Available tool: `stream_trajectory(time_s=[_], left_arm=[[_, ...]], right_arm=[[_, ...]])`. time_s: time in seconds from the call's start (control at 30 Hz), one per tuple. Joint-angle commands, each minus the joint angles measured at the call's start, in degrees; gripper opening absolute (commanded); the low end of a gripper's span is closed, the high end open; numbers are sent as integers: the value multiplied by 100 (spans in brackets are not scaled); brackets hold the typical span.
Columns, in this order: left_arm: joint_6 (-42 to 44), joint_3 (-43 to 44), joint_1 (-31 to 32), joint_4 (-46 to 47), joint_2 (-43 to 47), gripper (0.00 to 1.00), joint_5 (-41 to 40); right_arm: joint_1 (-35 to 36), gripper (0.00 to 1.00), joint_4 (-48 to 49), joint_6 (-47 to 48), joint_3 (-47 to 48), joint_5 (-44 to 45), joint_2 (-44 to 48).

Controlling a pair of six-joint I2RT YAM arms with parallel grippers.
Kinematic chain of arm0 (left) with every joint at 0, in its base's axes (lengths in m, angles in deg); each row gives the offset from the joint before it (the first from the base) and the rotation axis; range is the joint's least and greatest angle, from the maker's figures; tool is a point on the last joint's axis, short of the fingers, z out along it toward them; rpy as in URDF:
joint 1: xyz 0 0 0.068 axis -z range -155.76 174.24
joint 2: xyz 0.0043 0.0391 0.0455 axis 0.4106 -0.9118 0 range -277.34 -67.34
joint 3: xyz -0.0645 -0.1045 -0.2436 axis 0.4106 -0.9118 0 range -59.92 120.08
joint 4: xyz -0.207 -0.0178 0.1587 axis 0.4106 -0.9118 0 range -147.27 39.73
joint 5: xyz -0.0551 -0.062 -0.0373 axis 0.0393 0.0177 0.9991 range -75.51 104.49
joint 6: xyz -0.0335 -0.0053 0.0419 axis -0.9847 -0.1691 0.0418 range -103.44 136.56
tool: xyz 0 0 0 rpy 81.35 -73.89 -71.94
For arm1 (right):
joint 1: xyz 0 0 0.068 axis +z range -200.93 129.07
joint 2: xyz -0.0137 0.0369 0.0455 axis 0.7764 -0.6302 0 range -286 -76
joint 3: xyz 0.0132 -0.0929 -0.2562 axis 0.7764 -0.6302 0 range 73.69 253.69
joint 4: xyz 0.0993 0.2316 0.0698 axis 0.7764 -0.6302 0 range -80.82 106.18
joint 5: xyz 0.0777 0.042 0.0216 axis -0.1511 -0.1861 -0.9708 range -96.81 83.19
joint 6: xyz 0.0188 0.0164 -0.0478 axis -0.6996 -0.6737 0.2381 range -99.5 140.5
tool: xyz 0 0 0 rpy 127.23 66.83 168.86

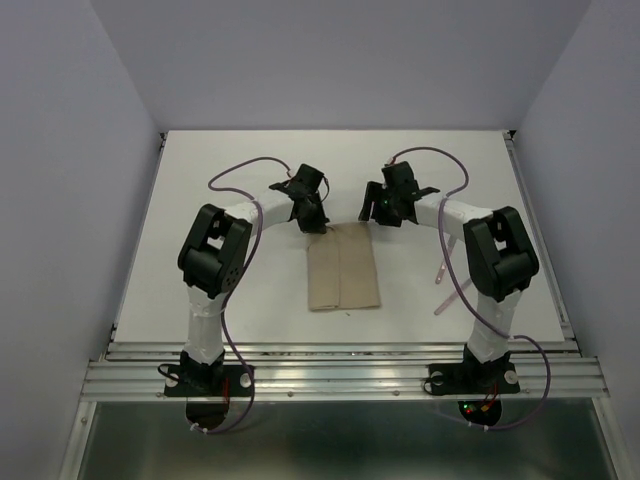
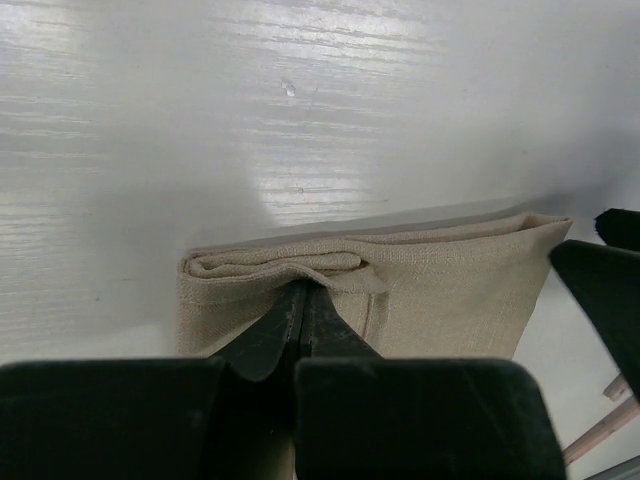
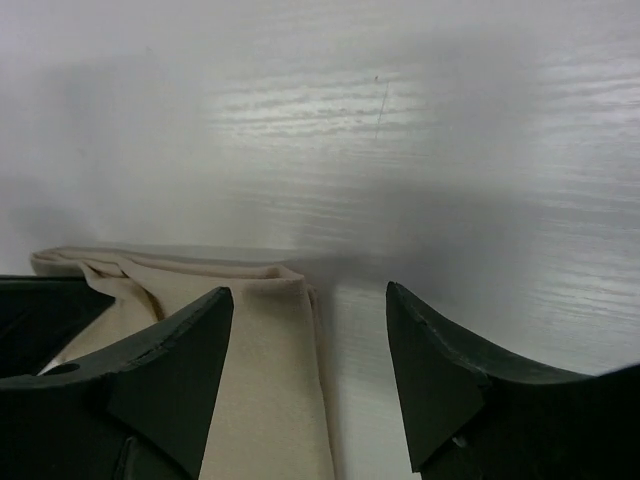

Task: Fold the napkin into a case and place the utensils inside
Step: Pick up the 2/3-rectangle-folded napkin at the center of the board, then fold the 2/3-rectangle-folded napkin at the center of the board.

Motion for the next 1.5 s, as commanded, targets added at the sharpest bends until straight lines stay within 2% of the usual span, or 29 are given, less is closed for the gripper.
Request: stream_trajectory(time_s=[0.0,0.3,0.5,0.6,0.7,0.73,0.83,0.93,1.47], left_arm=[[-44,-6,-7,-242,254,0,-233],[-35,-41,2,-225,192,0,-242],[-26,-6,2,-242,148,0,-224],[-17,20,2,-260,122,0,-224],[-17,20,2,-251,113,0,-233],[-8,29,2,-251,113,0,-224],[0,-6,2,-243,113,0,-233],[1,-32,2,-234,121,0,-224],[-8,-190,-7,-111,95,0,-119]], right_arm=[[46,69,-427,521,273,-349,-145],[46,63,-348,777,115,-1298,-391],[46,54,-181,706,105,-1589,-514],[46,46,-146,619,141,-1528,-593],[46,32,-32,487,97,-1475,-576],[46,23,47,452,80,-1458,-558],[46,9,205,355,-17,-1352,-374],[186,2,206,346,0,-1186,-180],[1012,1,21,-41,334,-254,242]])
